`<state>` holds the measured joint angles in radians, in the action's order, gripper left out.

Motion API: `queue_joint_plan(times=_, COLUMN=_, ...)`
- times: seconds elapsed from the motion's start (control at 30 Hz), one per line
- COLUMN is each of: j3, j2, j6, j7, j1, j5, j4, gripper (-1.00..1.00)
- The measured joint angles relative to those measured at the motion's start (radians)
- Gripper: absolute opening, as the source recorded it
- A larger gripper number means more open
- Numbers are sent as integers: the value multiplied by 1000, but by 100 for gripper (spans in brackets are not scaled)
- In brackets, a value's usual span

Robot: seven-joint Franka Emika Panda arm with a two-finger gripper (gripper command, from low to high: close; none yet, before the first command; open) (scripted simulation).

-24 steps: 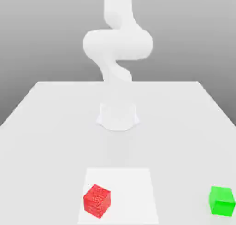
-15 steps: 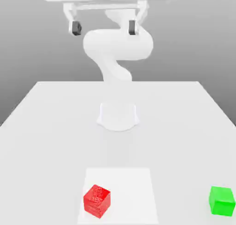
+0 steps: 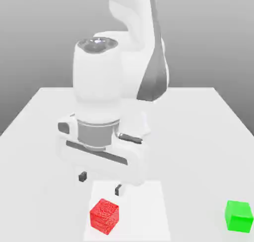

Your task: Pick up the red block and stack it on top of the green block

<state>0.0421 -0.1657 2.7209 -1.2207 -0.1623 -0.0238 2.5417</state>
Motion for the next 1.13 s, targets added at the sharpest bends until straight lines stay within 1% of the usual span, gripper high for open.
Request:
queue_joint_plan(times=0.13, j3=-11, j2=-144, j6=116, j7=-15, j1=7, j5=-11, j4=-16, gripper=0)
queue_joint_plan(times=0.17, j3=-13, j2=-174, j6=141, j7=-17, j1=9, j5=-13, j4=-20, gripper=-100)
queue_joint_plan(times=0.4, j3=-12, j2=-178, j6=145, j7=-19, j1=8, j5=-15, j4=-20, gripper=-100)
queue_joint_plan(times=0.57, j3=-4, j2=-24, j6=14, j7=-4, j1=6, j5=5, j4=3, gripper=-100)
queue_joint_plan(times=0.87, j3=199, j2=-23, j6=-114, j7=-131, j1=250, j5=-60, j4=-115, gripper=-100)
queue_joint_plan(times=0.93, j3=237, j2=-58, j6=-118, j7=-171, j1=309, j5=-92, j4=-151, gripper=-100)
queue_joint_plan(times=1.0, j3=239, j2=-147, j6=-80, j7=-226, j1=386, j5=-153, j4=-197, gripper=-100)
queue_joint_plan(times=1.03, j3=227, j2=-186, j6=-54, j7=-244, j1=413, j5=-175, j4=-209, gripper=100)
queue_joint_plan(times=1.13, j3=227, j2=-186, j6=-54, j7=-244, j1=413, j5=-175, j4=-209, gripper=100)
